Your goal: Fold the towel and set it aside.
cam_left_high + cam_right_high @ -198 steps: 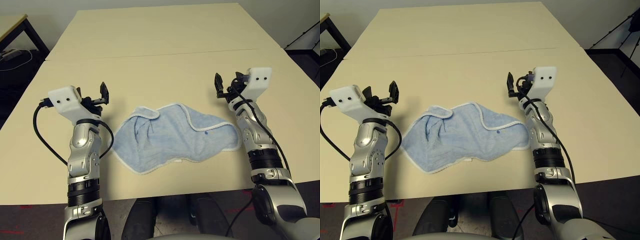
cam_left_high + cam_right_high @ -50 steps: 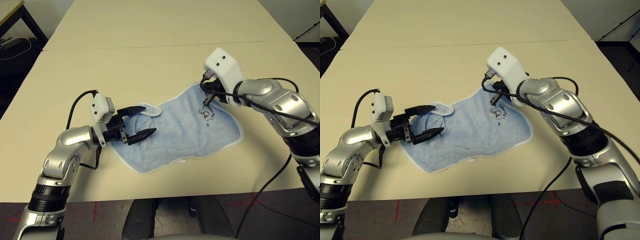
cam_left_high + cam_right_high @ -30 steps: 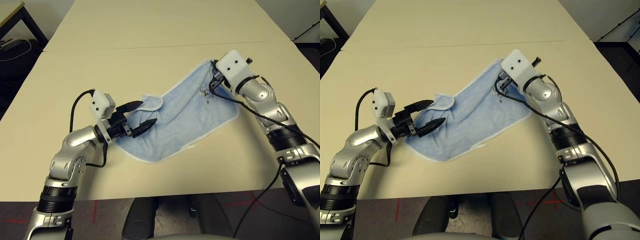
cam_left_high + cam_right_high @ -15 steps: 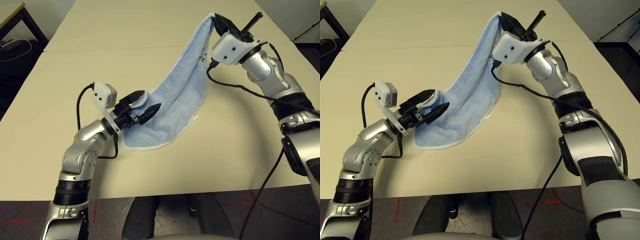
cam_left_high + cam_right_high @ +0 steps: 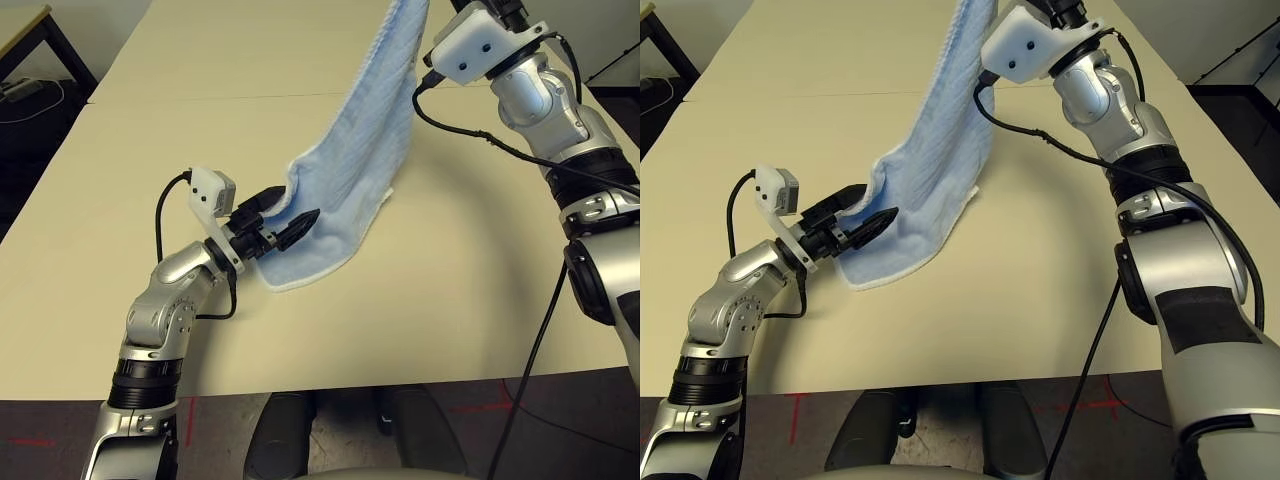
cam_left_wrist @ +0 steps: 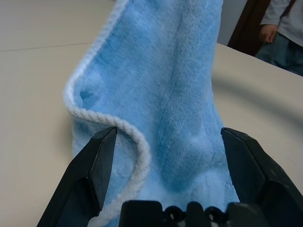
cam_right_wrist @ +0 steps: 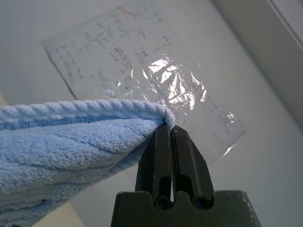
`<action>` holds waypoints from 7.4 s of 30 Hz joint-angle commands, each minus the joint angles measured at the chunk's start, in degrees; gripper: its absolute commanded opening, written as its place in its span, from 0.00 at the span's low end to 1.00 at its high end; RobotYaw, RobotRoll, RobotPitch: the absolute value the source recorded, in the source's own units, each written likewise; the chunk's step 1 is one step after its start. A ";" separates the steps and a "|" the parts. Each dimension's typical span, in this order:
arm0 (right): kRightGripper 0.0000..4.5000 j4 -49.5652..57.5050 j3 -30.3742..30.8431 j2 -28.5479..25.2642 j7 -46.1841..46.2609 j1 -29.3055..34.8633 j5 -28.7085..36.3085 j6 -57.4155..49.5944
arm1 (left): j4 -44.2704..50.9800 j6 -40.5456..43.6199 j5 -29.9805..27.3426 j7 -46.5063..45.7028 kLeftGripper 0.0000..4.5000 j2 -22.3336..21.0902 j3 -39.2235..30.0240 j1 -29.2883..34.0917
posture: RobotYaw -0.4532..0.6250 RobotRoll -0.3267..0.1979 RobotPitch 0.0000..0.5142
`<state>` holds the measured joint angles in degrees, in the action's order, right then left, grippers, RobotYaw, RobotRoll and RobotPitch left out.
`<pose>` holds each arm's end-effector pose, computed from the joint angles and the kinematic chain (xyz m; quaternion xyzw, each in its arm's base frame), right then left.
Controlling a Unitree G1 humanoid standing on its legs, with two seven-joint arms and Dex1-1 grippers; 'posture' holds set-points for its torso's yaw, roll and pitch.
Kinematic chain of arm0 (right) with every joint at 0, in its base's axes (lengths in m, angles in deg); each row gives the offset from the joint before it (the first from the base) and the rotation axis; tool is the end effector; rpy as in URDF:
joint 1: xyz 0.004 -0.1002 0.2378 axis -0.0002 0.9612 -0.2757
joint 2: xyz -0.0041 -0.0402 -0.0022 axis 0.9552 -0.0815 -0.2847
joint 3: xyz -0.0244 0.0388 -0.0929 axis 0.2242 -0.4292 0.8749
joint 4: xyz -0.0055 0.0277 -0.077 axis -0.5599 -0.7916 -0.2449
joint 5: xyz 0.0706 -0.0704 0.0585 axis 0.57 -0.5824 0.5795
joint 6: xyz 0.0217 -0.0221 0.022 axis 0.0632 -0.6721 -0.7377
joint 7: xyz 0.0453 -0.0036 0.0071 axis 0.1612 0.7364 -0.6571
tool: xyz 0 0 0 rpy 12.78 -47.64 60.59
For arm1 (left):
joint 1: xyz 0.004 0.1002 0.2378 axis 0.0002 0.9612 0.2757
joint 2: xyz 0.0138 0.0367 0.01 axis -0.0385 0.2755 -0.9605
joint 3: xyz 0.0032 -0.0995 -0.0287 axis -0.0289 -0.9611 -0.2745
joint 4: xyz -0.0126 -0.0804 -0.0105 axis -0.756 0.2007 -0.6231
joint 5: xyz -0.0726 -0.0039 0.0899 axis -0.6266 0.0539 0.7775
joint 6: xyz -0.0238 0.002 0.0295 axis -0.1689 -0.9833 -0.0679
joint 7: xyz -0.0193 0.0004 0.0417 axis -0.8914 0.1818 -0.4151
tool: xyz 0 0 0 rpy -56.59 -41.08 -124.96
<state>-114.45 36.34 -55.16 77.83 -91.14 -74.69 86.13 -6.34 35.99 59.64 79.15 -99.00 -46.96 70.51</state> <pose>0.3646 -0.1681 0.2984 -0.4522 -0.4921 0.0285 0.7433 0.2645 0.2060 0.1434 -0.0251 -0.0415 -0.3912 0.9190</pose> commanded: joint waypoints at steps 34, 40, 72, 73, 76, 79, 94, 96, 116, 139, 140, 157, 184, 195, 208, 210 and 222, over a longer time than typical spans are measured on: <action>0.00 -4.08 -2.40 0.17 -4.59 -6.07 4.45 3.72 | -10.72 -12.63 21.90 -2.97 1.00 0.19 10.63 -8.51 | 0.48 0.62 0.34; 0.00 -5.26 -3.93 0.51 -5.60 -7.46 6.23 1.93 | -9.15 -10.62 21.12 -0.46 1.00 0.07 11.76 -9.29 | 0.48 0.62 0.34; 0.00 -3.01 -4.60 2.08 -8.27 -6.91 7.22 1.39 | -13.99 -6.49 25.42 -6.22 1.00 2.99 12.40 -12.43 | 0.48 0.62 0.33; 0.00 -2.98 -4.62 2.11 -8.32 -6.89 7.24 1.38 | -13.85 -6.37 25.47 -6.24 1.00 2.92 12.44 -12.43 | 0.48 0.62 0.33; 0.00 -2.94 -4.71 2.20 -8.57 -6.85 7.36 1.35 | -12.68 -5.30 25.79 -5.98 1.00 2.14 12.72 -12.01 | 0.48 0.62 0.33; 0.00 -2.77 -4.79 2.22 -8.82 -6.78 7.56 1.33 | -11.53 -4.50 26.27 -5.90 1.00 1.22 13.09 -11.20 | 0.48 0.62 0.33; 0.00 -2.42 -5.38 2.54 -9.37 -6.76 7.76 0.85 | -12.70 -4.73 28.48 -9.17 0.61 2.04 13.19 -12.00 | 0.49 0.62 0.33; 0.00 -2.48 -5.42 2.54 -9.40 -6.77 7.80 0.82 | -12.60 -4.74 28.59 -9.25 0.43 2.14 13.24 -12.02 | 0.49 0.62 0.33; 0.00 -2.82 -5.53 2.61 -9.56 -6.88 8.15 0.63 | -12.05 -4.11 28.42 -8.73 0.00 2.25 13.04 -11.85 | 0.49 0.62 0.32; 0.00 -4.29 -11.99 1.64 -22.15 4.26 19.51 -7.80 | -1.30 13.15 18.54 -7.42 0.00 -12.79 -6.43 -13.14 | 0.51 0.62 0.34; 0.00 -4.28 -12.95 1.58 -24.67 5.30 21.42 -9.09 | -1.15 14.11 17.86 -6.67 0.00 -14.26 -7.28 -13.04 | 0.52 0.62 0.34; 0.00 -1.99 -22.39 -5.49 -55.53 13.30 38.61 -32.40 | -9.40 16.37 14.50 -5.66 0.00 -25.64 -13.55 -17.51 | 0.50 0.62 0.39; 0.00 -11.12 -25.26 -4.65 -56.31 0.78 42.13 -45.82 | -43.39 3.65 18.82 -7.29 0.00 -27.49 -6.47 -41.77 | 0.49 0.62 0.45; 0.00 -17.70 -29.71 -3.33 -42.98 -5.02 41.51 -31.05 | -67.02 -17.56 24.48 -15.87 0.00 -24.57 -4.76 -57.39 | 0.50 0.62 0.49; 0.00 -14.88 -26.47 -6.88 -63.49 3.08 40.68 -37.98 | -42.61 -3.40 17.61 -0.37 0.00 -29.71 -6.86 -36.85 | 0.49 0.62 0.51; 0.00 -13.82 -25.20 -8.02 -68.23 4.85 40.16 -41.08 | -32.48 4.04 14.90 3.36 0.00 -32.35 -7.69 -29.18 | 0.49 0.62 0.52; 0.00 -7.45 -16.46 -12.33 -86.05 11.26 35.15 -47.81 | -13.57 20.13 8.28 11.18 0.00 -38.76 -10.71 -9.28 | 0.50 0.62 0.52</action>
<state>-123.02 18.85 -65.88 -6.82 -80.93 -38.42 37.98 -20.68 54.34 68.23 89.46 -136.40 -56.65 59.84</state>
